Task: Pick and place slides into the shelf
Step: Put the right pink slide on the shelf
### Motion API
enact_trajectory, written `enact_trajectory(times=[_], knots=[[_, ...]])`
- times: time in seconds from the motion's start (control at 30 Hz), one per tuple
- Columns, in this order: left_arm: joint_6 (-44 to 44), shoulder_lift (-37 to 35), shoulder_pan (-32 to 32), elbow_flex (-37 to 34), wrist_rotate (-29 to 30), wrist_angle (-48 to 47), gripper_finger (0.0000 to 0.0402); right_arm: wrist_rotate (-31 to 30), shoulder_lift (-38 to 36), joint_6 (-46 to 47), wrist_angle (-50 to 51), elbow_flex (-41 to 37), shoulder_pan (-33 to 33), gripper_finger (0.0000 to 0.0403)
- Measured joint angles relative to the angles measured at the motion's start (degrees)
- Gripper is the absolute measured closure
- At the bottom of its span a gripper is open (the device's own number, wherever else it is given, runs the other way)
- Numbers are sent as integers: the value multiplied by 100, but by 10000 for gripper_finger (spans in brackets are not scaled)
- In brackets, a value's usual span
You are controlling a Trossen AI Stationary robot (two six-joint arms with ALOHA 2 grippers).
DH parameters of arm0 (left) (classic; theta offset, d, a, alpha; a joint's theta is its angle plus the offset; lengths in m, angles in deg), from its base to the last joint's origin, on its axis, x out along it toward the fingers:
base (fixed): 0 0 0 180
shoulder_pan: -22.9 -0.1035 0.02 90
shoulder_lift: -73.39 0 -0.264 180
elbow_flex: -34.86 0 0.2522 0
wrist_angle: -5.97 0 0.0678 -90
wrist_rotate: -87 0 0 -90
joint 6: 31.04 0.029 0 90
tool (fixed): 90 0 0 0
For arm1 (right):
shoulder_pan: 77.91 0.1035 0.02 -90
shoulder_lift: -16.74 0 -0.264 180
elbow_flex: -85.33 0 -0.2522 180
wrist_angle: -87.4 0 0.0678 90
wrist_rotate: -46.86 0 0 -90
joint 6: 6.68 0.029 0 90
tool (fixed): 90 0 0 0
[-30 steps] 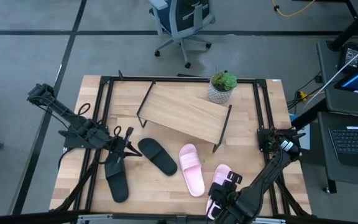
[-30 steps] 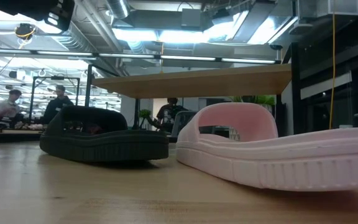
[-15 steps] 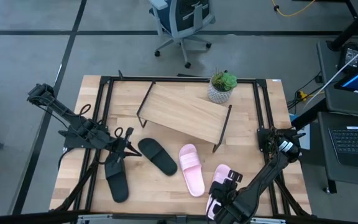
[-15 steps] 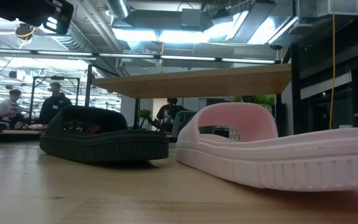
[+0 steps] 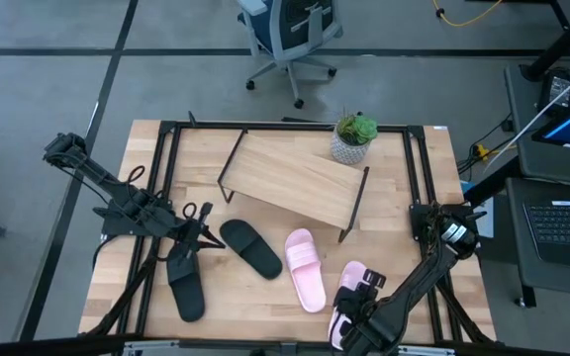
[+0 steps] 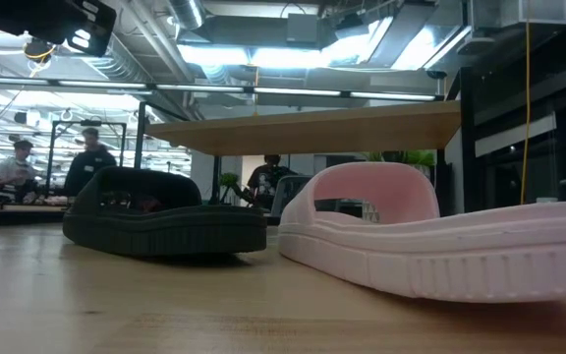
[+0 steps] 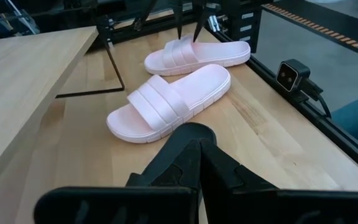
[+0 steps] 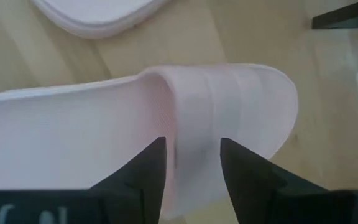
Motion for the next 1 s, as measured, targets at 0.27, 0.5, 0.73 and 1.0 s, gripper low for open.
enact_trajectory(times=[0.27, 0.5, 0.73, 1.0], knots=[[33, -2, 0, 0, 0, 0, 401, 129, -2, -2, 81, -10, -2, 250], [35, -2, 0, 0, 0, -20, 401, 143, -1, 11, 224, -10, 0, 264], [33, 0, 0, 0, 1, -37, 401, 149, -1, 11, 215, -10, -4, 286], [33, -2, 0, 0, 0, -37, 401, 134, -2, 11, 165, -10, -9, 289]])
